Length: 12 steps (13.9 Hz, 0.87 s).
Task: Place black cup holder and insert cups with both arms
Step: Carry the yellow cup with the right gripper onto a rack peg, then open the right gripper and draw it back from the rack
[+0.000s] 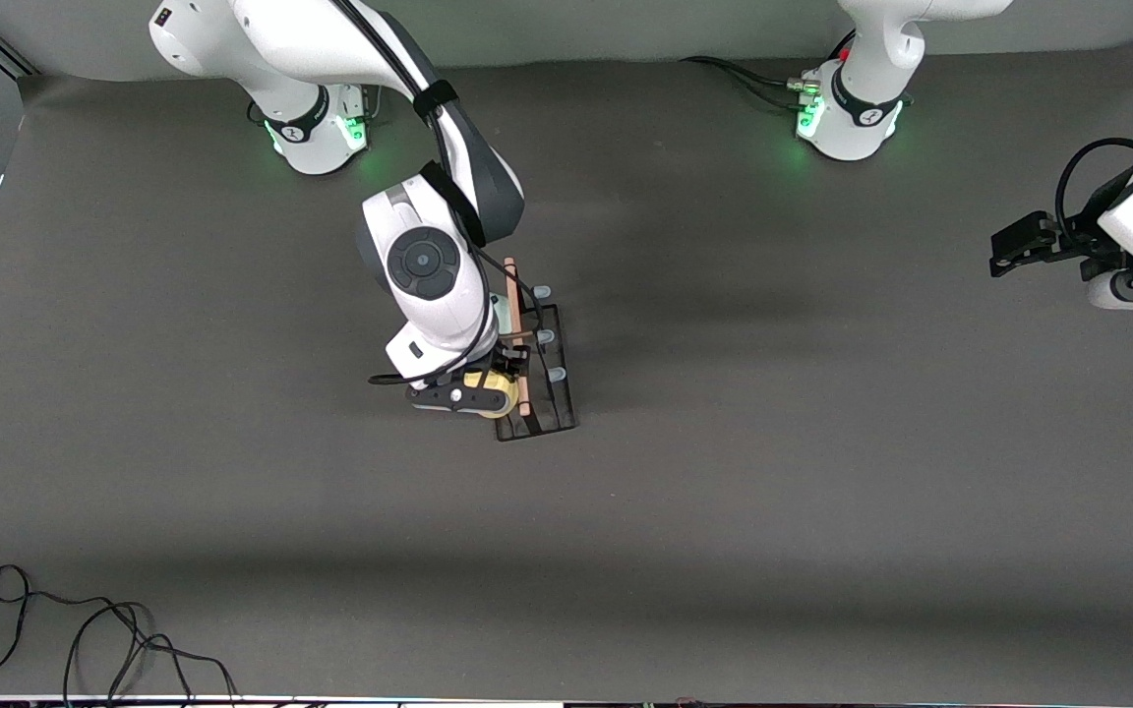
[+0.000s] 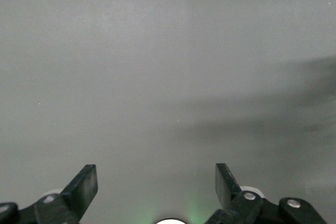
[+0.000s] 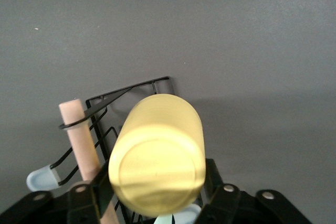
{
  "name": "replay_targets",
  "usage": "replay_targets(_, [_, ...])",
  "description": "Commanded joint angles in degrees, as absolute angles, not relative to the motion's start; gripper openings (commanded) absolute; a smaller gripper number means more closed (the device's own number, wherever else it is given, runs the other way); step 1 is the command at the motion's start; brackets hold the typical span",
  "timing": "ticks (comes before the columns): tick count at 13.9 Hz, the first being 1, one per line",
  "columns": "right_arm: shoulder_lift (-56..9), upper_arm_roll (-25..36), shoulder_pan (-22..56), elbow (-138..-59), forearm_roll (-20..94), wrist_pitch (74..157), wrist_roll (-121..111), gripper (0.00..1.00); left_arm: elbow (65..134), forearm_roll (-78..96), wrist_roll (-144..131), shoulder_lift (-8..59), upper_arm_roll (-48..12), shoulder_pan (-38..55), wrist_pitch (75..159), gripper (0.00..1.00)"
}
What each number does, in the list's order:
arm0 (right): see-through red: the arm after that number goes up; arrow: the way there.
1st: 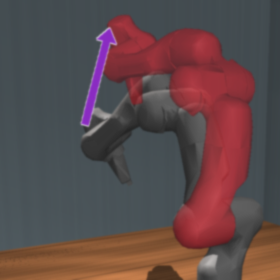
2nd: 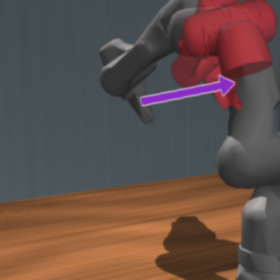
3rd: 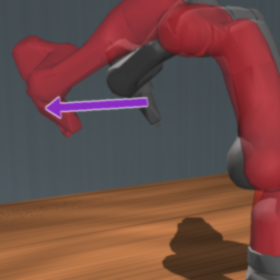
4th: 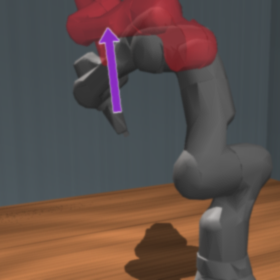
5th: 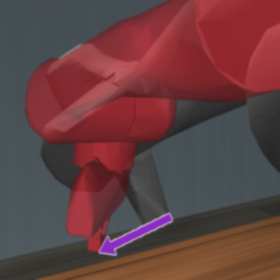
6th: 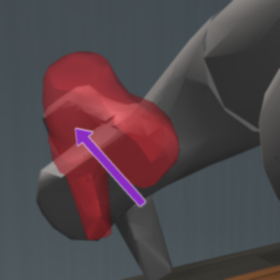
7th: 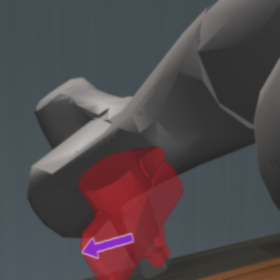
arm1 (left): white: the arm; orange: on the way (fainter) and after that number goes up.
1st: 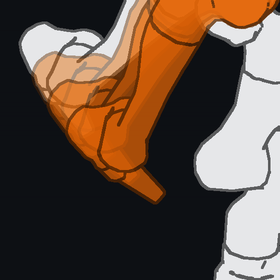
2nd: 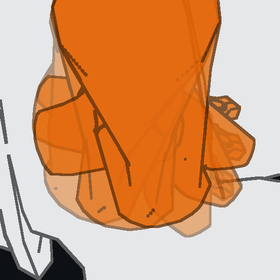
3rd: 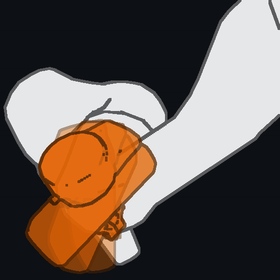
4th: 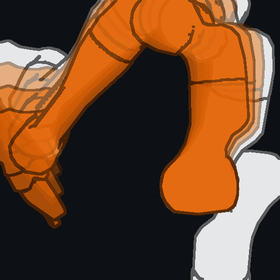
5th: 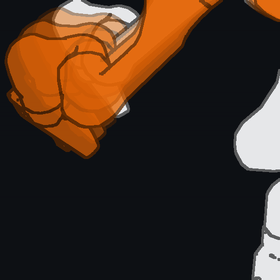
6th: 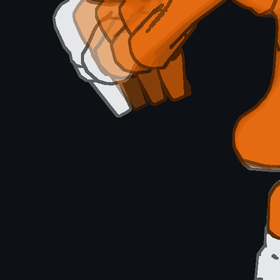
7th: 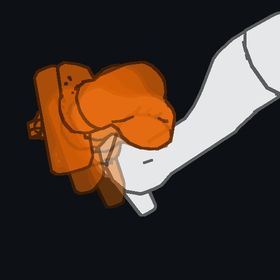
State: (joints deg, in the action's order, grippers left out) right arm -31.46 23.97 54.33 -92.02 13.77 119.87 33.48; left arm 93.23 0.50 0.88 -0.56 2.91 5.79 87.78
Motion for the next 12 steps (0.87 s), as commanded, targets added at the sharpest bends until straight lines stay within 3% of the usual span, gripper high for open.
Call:
replay_targets(1, [-31.5,24.9,53.7,-90.4,15.1,119.5,33.6,0.96,92.1,-0.5,1.1,-0.1,3.3,6.5,87.1,1.0])
replay_targets(6, [-28.2,25.0,49.8,-89.9,15.1,115.0,27.1,0.96,92.1,-0.4,1.1,0.0,3.3,6.5,87.5,1.0])
replay_targets(9, [-23.1,25.3,44.9,-90.5,14.3,108.1,18.9,0.99,92.1,-0.4,1.1,0.0,3.3,6.6,87.5,1.0])
replay_targets(12, [-17.5,31.3,43.7,-92.4,14.3,101.8,7.2,1.0,92.1,-0.4,1.1,0.2,3.3,6.6,87.5,1.0])
